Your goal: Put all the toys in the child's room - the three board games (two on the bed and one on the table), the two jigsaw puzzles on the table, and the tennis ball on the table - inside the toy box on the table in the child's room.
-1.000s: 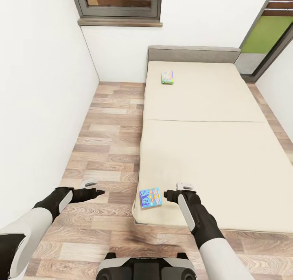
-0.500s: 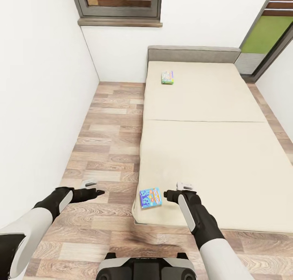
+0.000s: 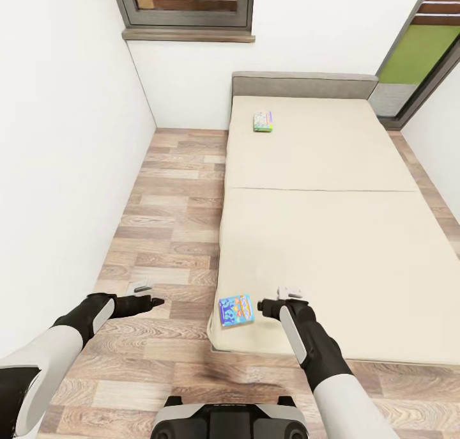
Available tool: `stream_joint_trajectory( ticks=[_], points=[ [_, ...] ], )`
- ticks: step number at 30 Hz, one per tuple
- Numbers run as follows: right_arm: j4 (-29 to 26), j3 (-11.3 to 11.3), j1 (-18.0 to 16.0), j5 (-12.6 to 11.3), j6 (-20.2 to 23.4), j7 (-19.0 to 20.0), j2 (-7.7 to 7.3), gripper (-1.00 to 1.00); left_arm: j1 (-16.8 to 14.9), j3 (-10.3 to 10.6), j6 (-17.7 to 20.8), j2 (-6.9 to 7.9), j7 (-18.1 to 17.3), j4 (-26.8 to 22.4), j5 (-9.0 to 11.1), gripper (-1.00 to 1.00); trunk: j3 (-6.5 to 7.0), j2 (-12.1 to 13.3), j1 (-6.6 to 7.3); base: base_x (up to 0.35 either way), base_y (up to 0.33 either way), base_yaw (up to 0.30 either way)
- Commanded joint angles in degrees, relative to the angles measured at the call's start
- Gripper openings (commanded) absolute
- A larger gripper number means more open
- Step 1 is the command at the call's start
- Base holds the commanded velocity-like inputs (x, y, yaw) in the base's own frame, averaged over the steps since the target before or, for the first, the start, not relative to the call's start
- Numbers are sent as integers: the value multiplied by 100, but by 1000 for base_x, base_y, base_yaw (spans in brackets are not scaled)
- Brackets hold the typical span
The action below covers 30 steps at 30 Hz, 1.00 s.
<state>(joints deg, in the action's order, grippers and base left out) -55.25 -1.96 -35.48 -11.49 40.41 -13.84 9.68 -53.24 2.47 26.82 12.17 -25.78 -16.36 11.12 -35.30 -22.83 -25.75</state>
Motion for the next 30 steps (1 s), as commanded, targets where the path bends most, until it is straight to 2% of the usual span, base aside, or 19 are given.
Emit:
stream_joint_trajectory(
  ticks=[1, 19, 23, 30],
  points=[
    [16, -9, -3, -61, 14, -55, -1, 100, -2, 26, 45, 4, 2, -7, 57, 100, -7, -9, -3, 0, 0, 0],
    [247, 24, -2, -117, 13, 7, 0, 100, 1, 18, 51, 8, -1, -7, 56, 100, -7, -9, -3, 0, 0, 0],
    [256, 249, -2, -236, 20, 306, -68, 100, -1, -3, 47, 19, -33, -7, 57, 100, -7, -9, -3, 0, 0, 0],
    [260, 640, -2, -370, 26, 1052, -252, 100, -2, -35, 51, 47, -105, -7, 81, 100, -7, -9, -3, 0, 0, 0]
  ],
)
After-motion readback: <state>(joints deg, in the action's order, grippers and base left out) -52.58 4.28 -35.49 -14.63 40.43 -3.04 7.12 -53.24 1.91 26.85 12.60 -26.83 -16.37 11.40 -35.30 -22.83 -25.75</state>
